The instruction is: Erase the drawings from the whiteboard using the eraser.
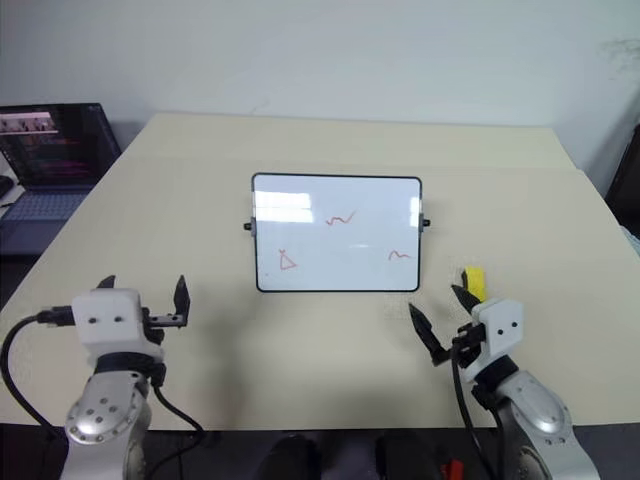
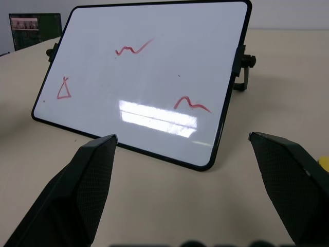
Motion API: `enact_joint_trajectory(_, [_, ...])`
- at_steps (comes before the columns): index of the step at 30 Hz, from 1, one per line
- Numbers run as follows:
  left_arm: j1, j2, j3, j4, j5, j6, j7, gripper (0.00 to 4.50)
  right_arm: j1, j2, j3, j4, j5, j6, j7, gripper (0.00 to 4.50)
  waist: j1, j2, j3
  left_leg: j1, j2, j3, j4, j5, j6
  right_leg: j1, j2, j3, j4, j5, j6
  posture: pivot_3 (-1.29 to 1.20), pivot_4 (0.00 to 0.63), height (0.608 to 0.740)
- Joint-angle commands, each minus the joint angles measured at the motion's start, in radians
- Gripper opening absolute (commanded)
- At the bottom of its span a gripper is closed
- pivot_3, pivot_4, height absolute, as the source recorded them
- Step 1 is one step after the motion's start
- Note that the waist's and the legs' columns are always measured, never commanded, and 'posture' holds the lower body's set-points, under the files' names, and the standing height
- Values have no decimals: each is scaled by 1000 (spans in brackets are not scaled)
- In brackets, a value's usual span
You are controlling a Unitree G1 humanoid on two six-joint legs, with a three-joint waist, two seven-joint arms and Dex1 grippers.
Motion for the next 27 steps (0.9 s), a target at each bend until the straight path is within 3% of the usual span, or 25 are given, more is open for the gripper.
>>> enact_joint_trajectory(1, [-20,-4,-22,29,-1,-21,-3,4500,-49,-2,-13,23,-3,-17,-6,4473,0,0,0,0,0,0,0,0,0,0,0,0,0,0,0,0,150,740])
enact_joint_trajectory(12, [-132,51,-14,180,-52,-146,-48,4500,-161,9,-53,65,4,-25,-27,4473,0,0,0,-1,0,0,0,0,0,-1,0,-1,0,0,0,0,150,740])
enact_joint_trajectory(18, [-263,181,24,184,-207,-150,-213,4500,-237,25,-114,77,58,34,-87,4473,0,1,0,-1,0,0,0,0,0,-1,0,-2,1,1,-1,0,150,740])
enact_joint_trajectory(27, [-506,353,-117,236,-474,5,-593,4500,-299,-7,-157,36,53,301,-258,4473,-2,2,1,-1,-1,1,0,0,0,-1,-1,-1,1,2,-2,0,150,740])
